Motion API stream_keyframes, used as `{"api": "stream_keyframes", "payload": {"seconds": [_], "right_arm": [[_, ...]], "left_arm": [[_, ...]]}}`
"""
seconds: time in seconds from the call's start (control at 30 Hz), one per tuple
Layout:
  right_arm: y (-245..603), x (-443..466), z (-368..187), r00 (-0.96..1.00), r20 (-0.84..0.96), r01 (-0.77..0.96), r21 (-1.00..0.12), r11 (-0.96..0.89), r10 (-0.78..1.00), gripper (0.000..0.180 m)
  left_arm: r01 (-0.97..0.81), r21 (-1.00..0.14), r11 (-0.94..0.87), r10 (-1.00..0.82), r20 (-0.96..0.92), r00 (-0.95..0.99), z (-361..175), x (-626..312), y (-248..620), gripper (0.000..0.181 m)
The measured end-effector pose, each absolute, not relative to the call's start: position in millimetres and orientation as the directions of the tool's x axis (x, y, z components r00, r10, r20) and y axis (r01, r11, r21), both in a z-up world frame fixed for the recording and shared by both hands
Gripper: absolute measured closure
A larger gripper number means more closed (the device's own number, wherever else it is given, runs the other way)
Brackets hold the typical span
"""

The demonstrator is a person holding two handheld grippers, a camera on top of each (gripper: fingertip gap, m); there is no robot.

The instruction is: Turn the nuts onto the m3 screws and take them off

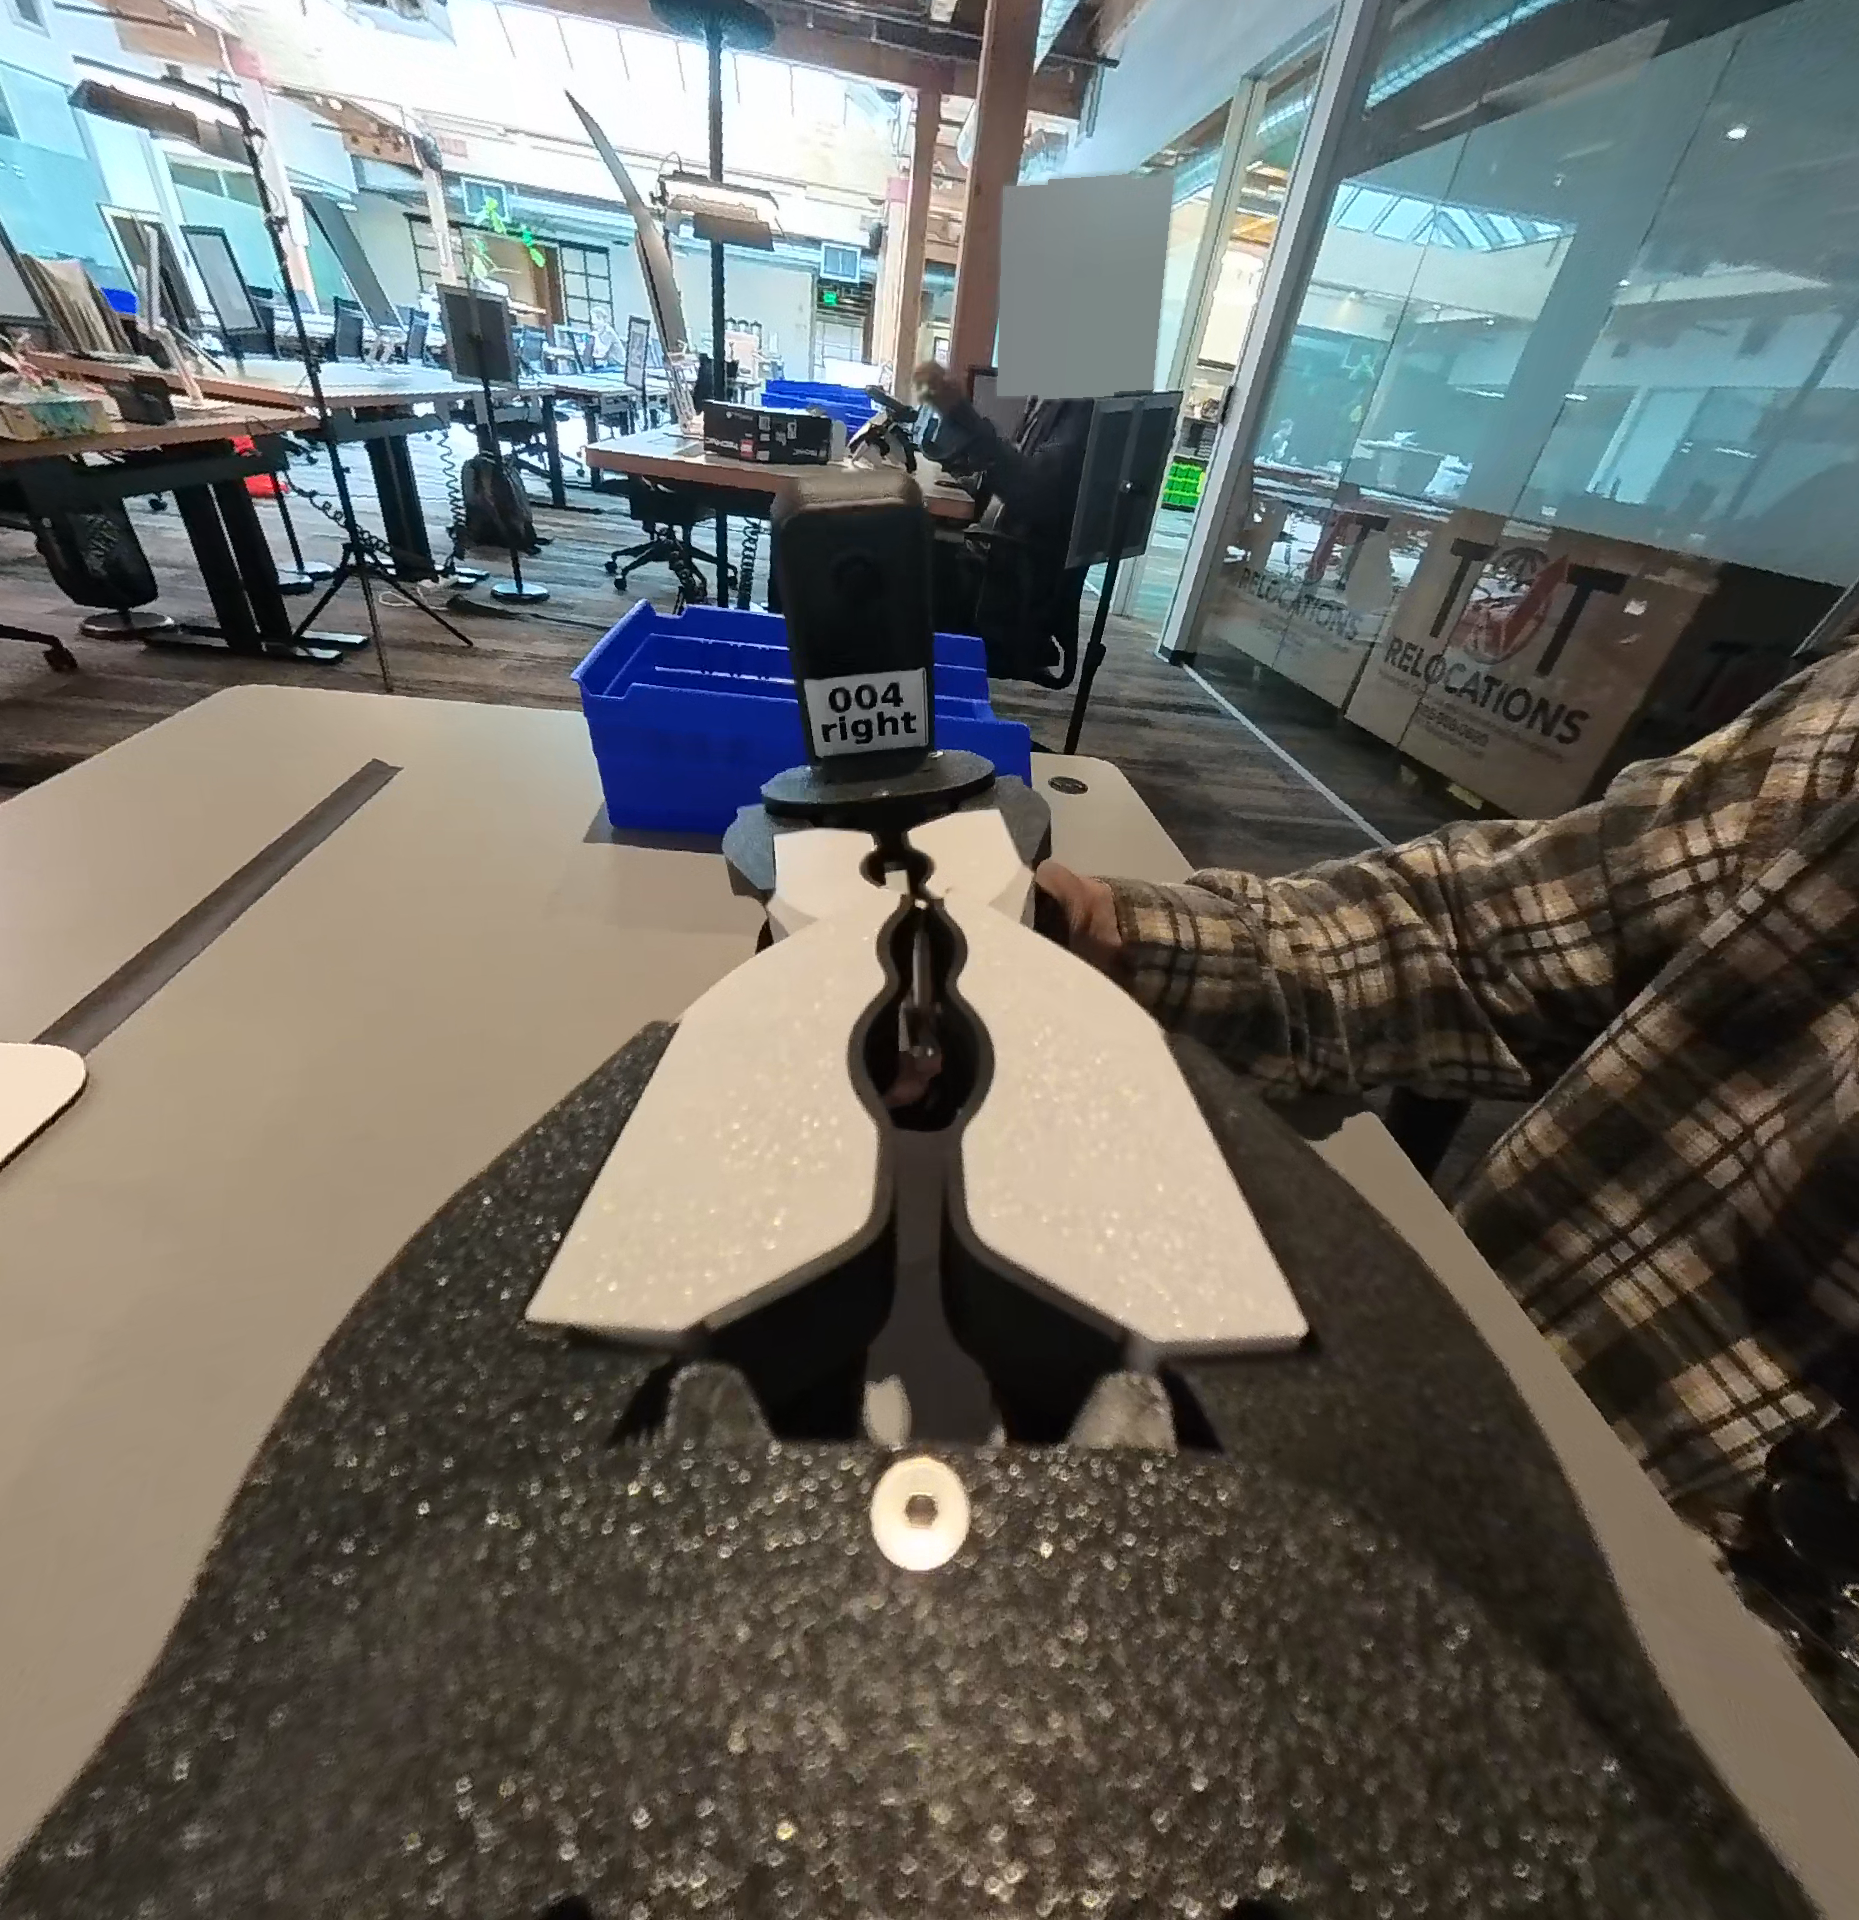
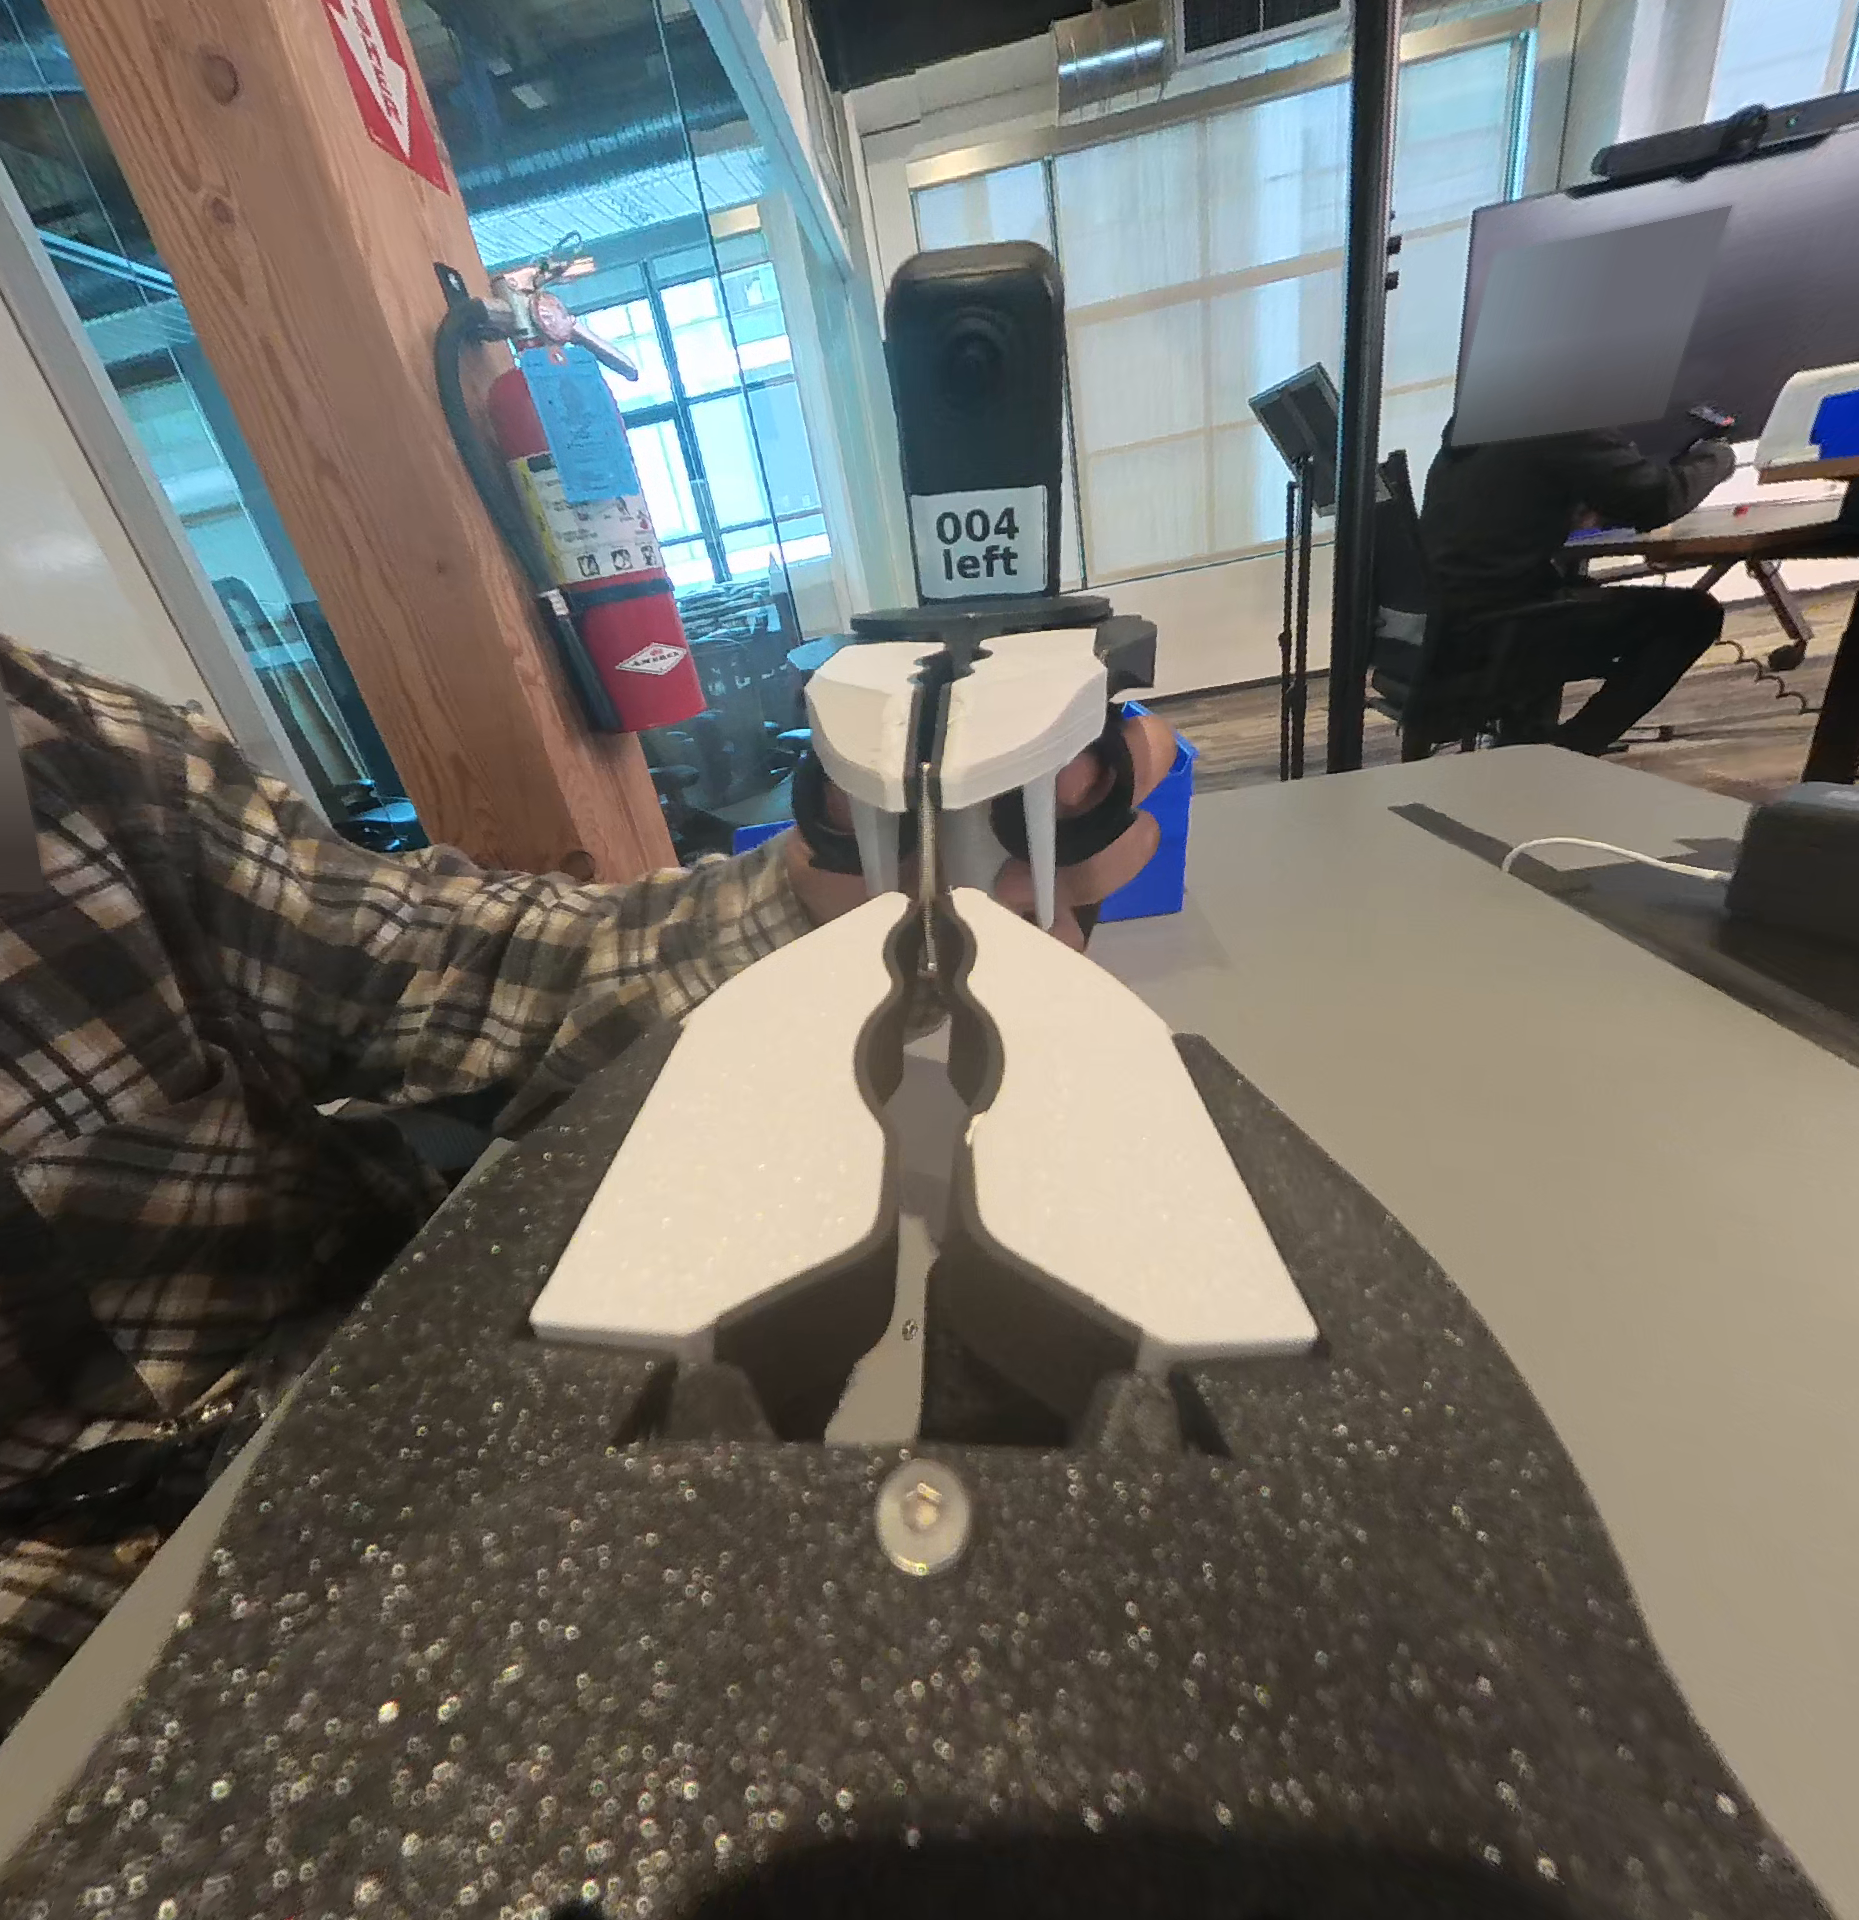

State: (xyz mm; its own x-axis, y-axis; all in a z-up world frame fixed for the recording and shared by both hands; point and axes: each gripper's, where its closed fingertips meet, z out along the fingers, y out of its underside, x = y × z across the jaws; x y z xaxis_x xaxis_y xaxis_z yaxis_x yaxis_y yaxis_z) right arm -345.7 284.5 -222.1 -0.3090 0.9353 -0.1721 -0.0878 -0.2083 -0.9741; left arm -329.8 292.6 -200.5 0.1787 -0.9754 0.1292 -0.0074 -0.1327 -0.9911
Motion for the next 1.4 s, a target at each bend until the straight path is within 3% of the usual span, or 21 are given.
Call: {"api": "stream_keyframes", "payload": {"seconds": [0.1, 0.47, 0.57, 0.67, 1.4], "right_arm": [[284.8, -345.0, -218.5, -0.307, -0.168, -0.108, -0.972, -0.209, 0.937, 0.172], [287.7, -344.2, -218.6, -0.304, -0.191, -0.108, -0.967, -0.233, 0.933, 0.177], [297.2, -339.0, -213.5, -0.292, -0.241, -0.153, -0.943, -0.294, 0.925, 0.178], [304.9, -332.8, -208.0, -0.276, -0.258, -0.194, -0.929, -0.316, 0.926, 0.178], [299.1, -333.4, -200.9, -0.265, -0.168, -0.232, -0.945, -0.232, 0.950, 0.178]], "left_arm": [[-0.013, -0.991, -0.135, -0.974, 0.130, 0.183, -202.0, -330.0, 293.4, 0.179], [-0.014, -0.987, -0.158, -0.972, 0.153, 0.180, -204.2, -328.2, 295.6, 0.178], [0.017, -0.984, -0.179, -0.954, 0.177, 0.240, -205.1, -335.3, 308.0, 0.157], [0.041, -0.971, -0.236, -0.940, 0.239, 0.242, -210.2, -339.4, 314.4, 0.151], [0.033, -0.961, -0.276, -0.953, 0.278, 0.120, -219.2, -312.0, 298.5, 0.173]]}}
